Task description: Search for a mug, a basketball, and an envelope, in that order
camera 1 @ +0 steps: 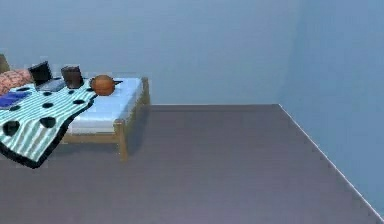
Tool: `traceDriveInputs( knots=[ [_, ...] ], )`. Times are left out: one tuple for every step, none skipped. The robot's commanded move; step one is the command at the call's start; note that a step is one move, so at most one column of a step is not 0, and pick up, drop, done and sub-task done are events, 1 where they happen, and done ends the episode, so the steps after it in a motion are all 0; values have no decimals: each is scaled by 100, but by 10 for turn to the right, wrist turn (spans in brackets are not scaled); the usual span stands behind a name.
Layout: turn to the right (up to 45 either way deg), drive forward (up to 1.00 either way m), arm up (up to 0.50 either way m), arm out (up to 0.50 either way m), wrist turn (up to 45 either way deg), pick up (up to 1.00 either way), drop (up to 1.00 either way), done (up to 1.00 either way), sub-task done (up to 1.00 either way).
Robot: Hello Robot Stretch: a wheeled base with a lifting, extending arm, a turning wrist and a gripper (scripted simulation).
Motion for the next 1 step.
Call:
traceDriveInputs(
  knots=[
    [0,100,0,0,0,0,0,0,0]
  ],
)
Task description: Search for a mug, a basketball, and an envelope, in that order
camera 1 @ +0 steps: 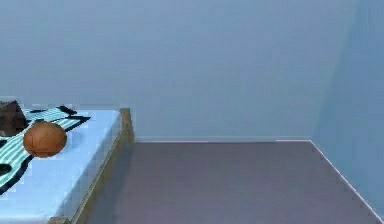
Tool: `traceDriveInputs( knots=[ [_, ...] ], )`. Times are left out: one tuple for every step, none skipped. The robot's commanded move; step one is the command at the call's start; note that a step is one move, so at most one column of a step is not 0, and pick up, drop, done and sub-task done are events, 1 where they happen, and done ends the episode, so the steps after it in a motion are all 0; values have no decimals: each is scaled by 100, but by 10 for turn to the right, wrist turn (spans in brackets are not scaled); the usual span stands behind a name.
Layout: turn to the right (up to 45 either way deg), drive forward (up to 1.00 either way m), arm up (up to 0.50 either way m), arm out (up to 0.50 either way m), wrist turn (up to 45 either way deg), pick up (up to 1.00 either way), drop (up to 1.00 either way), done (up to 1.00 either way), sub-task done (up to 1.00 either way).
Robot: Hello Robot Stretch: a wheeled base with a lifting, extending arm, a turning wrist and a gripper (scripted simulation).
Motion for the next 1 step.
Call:
traceDriveInputs(
  knots=[
    [0,55,0,0,0,0,0,0,0]
  ],
)
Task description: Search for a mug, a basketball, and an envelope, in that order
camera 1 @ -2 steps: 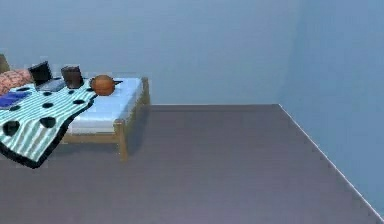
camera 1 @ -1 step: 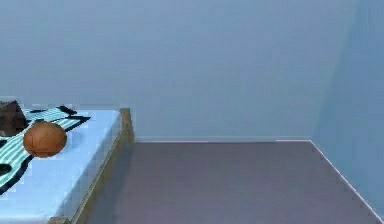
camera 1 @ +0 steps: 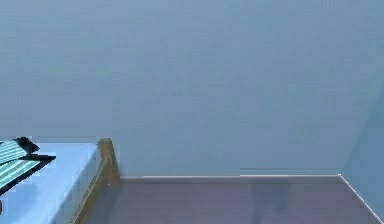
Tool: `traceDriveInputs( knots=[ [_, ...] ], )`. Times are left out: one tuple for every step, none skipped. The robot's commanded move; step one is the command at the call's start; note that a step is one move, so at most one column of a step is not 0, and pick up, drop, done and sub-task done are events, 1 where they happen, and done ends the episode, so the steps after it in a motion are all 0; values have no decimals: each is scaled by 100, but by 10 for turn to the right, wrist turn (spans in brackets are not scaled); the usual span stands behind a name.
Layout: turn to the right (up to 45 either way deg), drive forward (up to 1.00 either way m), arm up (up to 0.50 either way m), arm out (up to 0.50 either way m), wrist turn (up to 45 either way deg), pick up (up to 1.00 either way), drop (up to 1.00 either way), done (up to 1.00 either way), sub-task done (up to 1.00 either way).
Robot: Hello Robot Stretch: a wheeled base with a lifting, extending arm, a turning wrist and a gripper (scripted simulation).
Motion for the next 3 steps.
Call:
traceDriveInputs(
  knots=[
    [-450,0,0,0,0,0,0,0,0],
    [-120,0,0,0,0,0,0,0,0],
    [0,0,0,0,0,0,0,0,100]
  ],
)
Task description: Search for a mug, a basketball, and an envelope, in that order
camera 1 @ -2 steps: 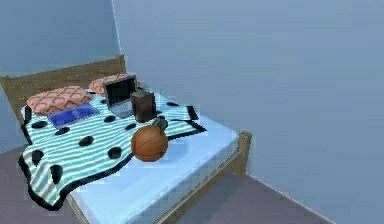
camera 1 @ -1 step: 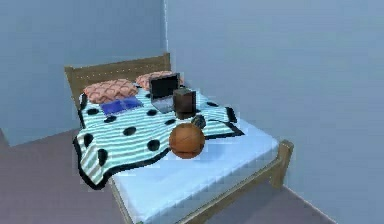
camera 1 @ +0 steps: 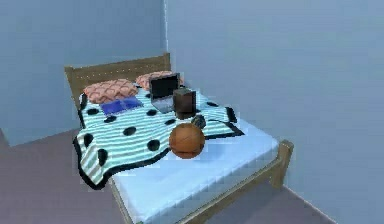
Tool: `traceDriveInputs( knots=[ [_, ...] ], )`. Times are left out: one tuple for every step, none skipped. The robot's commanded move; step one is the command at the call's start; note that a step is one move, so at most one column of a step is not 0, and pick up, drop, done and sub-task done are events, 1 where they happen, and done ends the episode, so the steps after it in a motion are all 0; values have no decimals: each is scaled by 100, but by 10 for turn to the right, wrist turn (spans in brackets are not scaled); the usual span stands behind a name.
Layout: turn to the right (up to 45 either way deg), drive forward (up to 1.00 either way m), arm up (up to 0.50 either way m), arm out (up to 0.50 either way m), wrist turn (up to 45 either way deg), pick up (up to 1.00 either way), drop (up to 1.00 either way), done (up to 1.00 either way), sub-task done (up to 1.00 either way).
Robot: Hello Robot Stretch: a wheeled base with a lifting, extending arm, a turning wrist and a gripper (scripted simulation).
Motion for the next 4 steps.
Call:
traceDriveInputs(
  knots=[
    [-450,0,0,0,0,0,0,0,0],
    [-450,0,0,0,0,0,0,0,0],
    [-360,0,0,0,0,0,0,0,0],
    [0,100,0,0,0,0,0,0,0]
  ],
)
